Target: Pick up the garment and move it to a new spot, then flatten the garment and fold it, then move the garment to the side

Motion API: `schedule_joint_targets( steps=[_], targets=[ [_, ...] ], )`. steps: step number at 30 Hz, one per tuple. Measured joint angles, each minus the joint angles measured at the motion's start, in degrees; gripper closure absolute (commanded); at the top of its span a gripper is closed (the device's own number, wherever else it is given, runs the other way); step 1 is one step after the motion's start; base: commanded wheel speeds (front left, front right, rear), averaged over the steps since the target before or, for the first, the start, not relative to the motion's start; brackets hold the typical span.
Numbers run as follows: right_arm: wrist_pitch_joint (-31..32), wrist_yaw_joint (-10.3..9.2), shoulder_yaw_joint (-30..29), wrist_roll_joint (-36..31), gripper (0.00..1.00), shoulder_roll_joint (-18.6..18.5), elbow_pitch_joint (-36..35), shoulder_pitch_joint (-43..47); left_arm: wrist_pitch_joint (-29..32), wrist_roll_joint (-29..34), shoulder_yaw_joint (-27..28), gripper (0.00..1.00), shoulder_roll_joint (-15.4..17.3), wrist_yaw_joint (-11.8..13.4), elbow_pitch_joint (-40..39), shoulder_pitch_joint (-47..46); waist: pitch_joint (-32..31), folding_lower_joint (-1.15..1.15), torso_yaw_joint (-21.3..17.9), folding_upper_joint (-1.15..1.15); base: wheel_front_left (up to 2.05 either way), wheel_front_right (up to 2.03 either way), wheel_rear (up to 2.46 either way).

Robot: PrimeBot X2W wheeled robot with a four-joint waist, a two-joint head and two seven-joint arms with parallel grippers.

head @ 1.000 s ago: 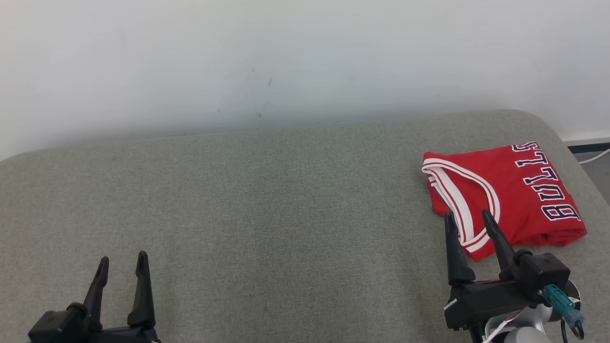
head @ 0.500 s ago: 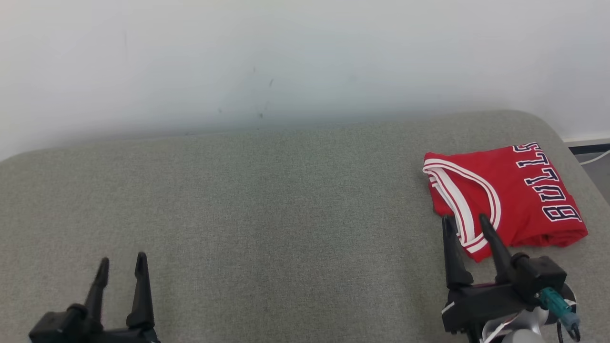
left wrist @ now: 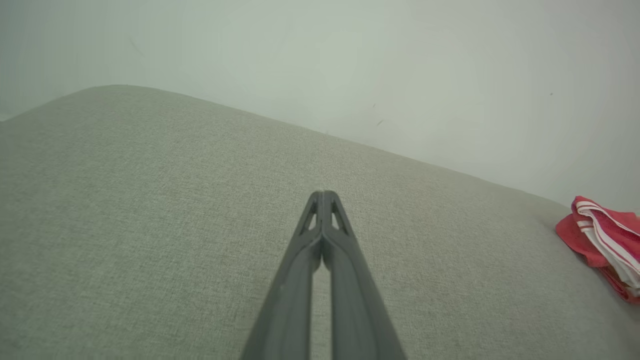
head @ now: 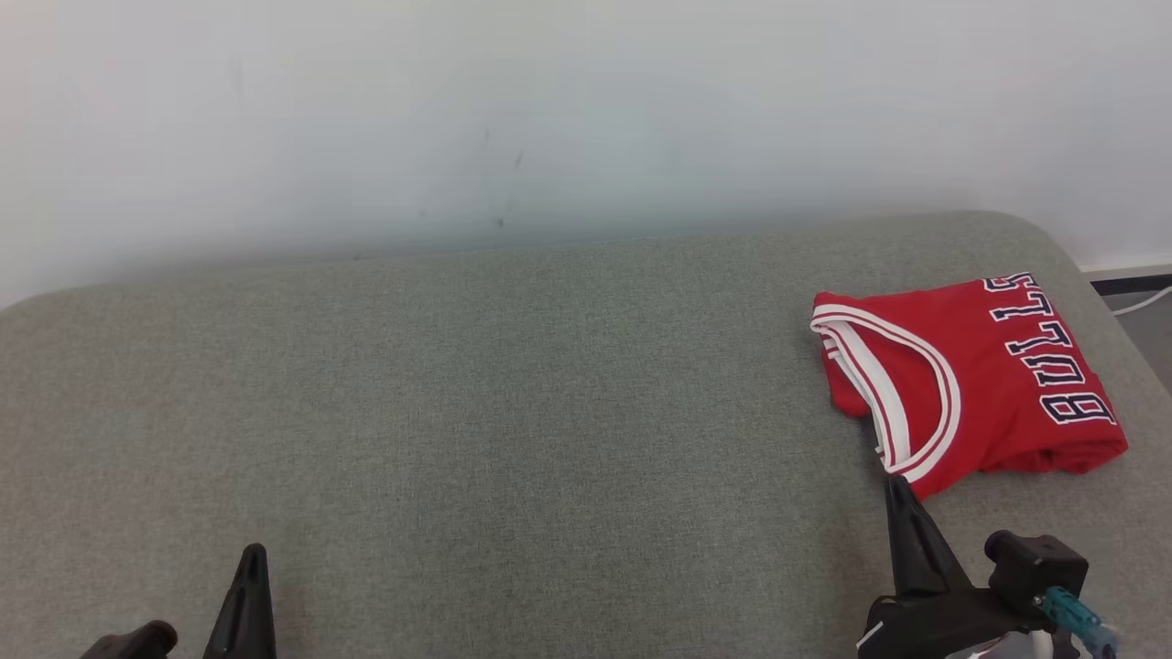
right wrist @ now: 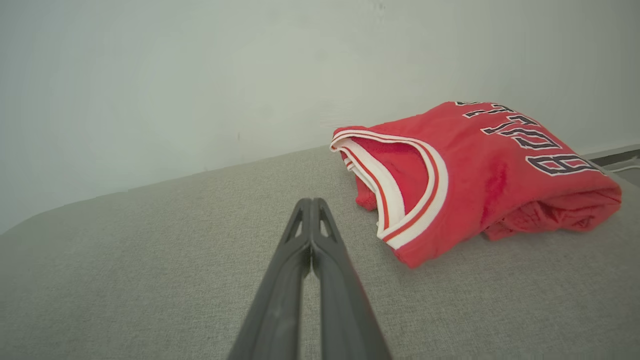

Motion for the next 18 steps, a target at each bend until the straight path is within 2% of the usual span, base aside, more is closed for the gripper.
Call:
schedule_joint_targets(
  steps=[18],
  targets=[
    [3.82, 1.94, -2.46, 15.13, 1.0, 0.11, 1.23, -1.11, 3.87, -13.69, 3.14, 1.0, -1.34, -2.21, 1.33, -1.08, 0.1, 0.0, -0.3, 0.0, 0.0, 0.0, 0.0]
  ],
)
